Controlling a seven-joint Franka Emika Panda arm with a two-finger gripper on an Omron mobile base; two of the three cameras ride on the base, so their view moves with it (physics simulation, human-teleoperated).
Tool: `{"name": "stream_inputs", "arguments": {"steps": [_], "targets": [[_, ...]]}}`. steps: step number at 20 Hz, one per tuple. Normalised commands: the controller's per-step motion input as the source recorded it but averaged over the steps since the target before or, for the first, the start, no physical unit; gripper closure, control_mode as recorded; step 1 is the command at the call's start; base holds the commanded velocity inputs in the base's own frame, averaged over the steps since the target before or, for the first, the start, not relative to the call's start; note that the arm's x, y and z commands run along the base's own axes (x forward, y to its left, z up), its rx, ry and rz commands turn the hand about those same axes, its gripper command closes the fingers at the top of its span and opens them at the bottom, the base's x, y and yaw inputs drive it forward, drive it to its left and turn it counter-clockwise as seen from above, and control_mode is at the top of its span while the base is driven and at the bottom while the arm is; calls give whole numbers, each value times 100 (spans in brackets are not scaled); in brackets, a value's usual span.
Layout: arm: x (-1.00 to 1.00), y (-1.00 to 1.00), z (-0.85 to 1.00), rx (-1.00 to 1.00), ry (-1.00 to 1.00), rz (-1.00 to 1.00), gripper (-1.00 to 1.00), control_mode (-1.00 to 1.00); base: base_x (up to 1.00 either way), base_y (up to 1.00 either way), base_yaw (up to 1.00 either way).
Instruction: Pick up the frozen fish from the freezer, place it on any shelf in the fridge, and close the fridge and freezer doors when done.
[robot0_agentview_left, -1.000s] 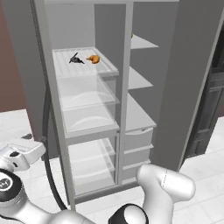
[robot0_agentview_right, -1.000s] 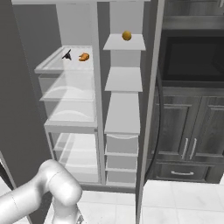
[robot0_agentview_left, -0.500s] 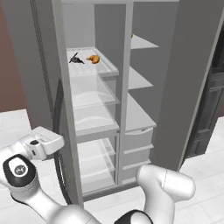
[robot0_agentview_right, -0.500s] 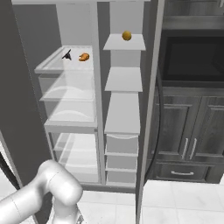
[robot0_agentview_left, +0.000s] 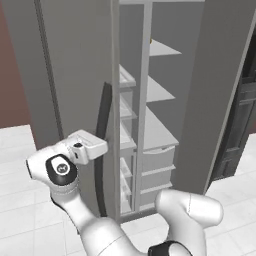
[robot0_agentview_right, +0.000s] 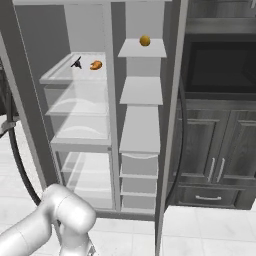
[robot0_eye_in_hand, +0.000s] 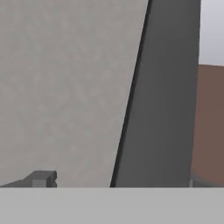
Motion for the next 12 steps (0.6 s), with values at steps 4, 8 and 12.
{"name": "stream_inputs", "arguments": {"steps": [4,8,12], "targets": [[56,-98,43,0,-13,0,-100,-100,0,0,0],[61,-81,54,0,-16,0,-100,-100,0,0,0],[57,-75,57,0,-16,0,-100,-100,0,0,0]]}}
